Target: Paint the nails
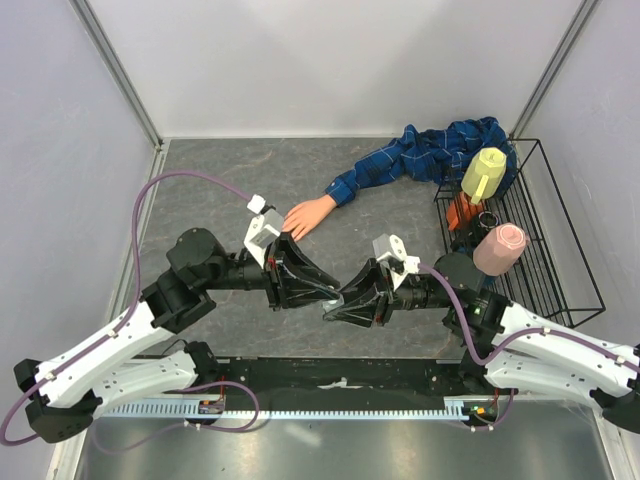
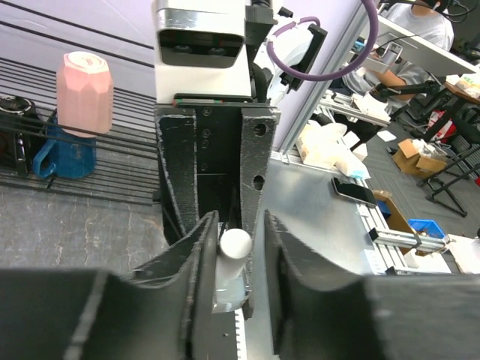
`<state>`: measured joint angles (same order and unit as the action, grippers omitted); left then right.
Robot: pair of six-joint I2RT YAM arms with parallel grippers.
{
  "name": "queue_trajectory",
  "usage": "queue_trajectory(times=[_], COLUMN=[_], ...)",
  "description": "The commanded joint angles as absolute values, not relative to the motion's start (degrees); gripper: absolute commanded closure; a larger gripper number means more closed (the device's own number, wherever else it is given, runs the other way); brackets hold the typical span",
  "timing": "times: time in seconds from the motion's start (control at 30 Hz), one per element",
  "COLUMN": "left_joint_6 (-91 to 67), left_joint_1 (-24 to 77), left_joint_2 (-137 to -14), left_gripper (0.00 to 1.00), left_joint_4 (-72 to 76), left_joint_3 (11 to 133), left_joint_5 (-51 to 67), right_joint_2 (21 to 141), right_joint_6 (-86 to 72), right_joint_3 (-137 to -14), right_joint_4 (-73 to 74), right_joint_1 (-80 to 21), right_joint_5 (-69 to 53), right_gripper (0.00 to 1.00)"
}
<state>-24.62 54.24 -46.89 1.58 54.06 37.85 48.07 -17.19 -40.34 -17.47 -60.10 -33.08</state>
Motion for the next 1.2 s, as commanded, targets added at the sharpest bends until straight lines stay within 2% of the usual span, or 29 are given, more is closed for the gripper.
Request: queue_trajectory(times=[0.0, 0.07, 0.27, 0.43, 0.6, 0.67, 0.77, 0.9, 1.0, 1.03, 1.07, 1.1, 1.13, 1.17], left_joint_6=[-25.40, -25.14, -22.41, -21.97, -19.78, -19.16, -19.51, -20.39, -19.08, -18.55, -18.54, -18.46, -18.63, -18.89], left_joint_1=[54.49, 54.49, 54.49, 55.02, 60.19, 63.52, 66.61, 68.38, 68.29, 68.20, 68.20, 68.12, 67.94, 67.77], left_joint_2=[-47.55, -48.07, -50.10, -50.10, -52.20, -54.48, -57.73, -60.90, -60.30, -59.77, -58.81, -56.97, -55.82, -54.77], left_gripper=[0.75, 0.86, 0.98, 0.98, 0.98, 0.98, 0.98, 0.98, 0.98, 0.73, 0.58, 0.49, 0.28, 0.24], left_joint_4=[0.36, -1.21, -8.25, -11.16, -15.55, -17.04, -18.89, -18.90, -18.81, -18.81, -18.63, -18.55, -18.37, -18.37], left_joint_3=[57.04, 58.09, 62.14, 64.42, 67.93, 69.51, 72.85, 76.02, 77.08, 77.08, 76.99, 76.56, 76.29, 76.03], left_joint_5=[38.94, 37.89, 30.35, 18.22, -5.50, -17.06, -27.20, -32.08, -28.49, -26.82, -23.76, -22.16, -20.58, -17.96], right_joint_2=[47.20, 47.55, 48.86, 50.18, 52.82, 54.66, 57.65, 59.85, 58.89, 58.54, 58.01, 57.22, 57.13, 57.13], right_joint_6=[-14.94, -13.98, -12.31, -10.46, -8.18, -6.07, -3.08, -0.80, -0.44, -0.44, -0.35, -0.87, -1.14, -1.40], right_joint_3=[-43.50, -44.03, -46.40, -48.42, -52.73, -54.57, -56.50, -57.30, -57.65, -58.18, -58.18, -58.18, -58.53, -58.80], right_joint_4=[-16.45, -15.47, -13.01, -9.50, -4.06, -3.08, -2.46, -3.77, -3.87, -3.35, -2.99, -2.73, -2.03, -0.28], right_joint_1=[-59.94, -59.94, -59.94, -59.94, -61.08, -62.57, -66.09, -66.80, -65.84, -64.87, -64.17, -63.03, -62.06, -61.18], right_joint_5=[-31.03, -28.84, -22.07, -11.62, 2.61, 12.27, 23.79, 26.99, 20.24, 17.00, 11.57, 9.34, 6.36, 0.32], right_gripper=[1.00, 1.00, 1.00, 1.00, 1.00, 1.00, 1.00, 1.00, 1.00, 1.00, 1.00, 1.00, 1.00, 1.00])
